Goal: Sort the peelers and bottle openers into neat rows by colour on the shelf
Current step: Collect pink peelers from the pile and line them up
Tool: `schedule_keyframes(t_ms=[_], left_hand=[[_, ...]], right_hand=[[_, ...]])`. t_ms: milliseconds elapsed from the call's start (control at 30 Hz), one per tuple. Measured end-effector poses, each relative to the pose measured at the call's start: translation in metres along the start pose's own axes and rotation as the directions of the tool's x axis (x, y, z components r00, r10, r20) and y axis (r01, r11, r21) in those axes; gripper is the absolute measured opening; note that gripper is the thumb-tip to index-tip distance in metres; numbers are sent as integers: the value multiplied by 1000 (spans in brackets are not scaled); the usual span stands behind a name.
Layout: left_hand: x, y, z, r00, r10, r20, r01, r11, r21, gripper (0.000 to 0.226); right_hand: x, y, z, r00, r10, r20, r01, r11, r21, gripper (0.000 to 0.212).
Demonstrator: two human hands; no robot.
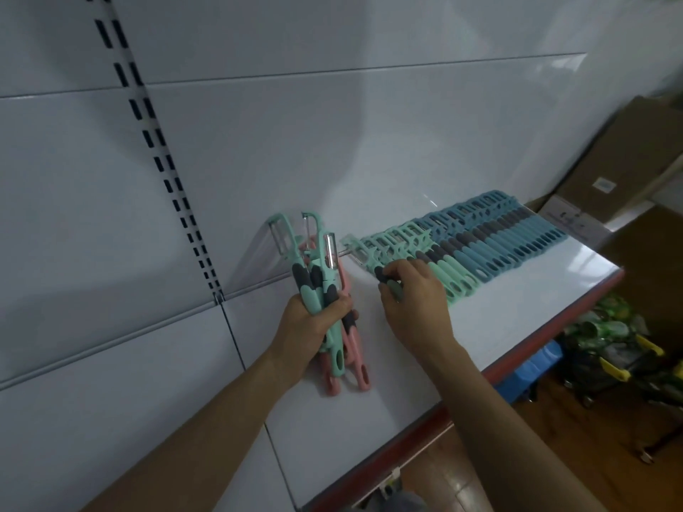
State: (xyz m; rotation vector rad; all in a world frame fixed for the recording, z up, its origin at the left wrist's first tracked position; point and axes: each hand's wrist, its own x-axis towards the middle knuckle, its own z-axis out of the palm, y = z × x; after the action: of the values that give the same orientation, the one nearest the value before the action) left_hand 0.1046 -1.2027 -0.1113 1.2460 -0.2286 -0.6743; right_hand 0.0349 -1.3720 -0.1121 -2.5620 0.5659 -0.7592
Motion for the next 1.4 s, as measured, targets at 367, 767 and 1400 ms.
schedule_keyframes(t_ms=[367,767,1400], left_hand=[[-4,-1,-4,1000,0,23,0,1000,-11,16],[-5,4,-5,996,-23,84,25,1000,-18,4],[2,2,-5,991,-91,95,109,971,-211,20]], right_hand=[[0,13,22,997,-56,-55,51,995,-81,13],[-8,-5,9,993,-57,-99,59,998,18,9],[-42,-43,-10,950,152,272,-311,490,814,27]])
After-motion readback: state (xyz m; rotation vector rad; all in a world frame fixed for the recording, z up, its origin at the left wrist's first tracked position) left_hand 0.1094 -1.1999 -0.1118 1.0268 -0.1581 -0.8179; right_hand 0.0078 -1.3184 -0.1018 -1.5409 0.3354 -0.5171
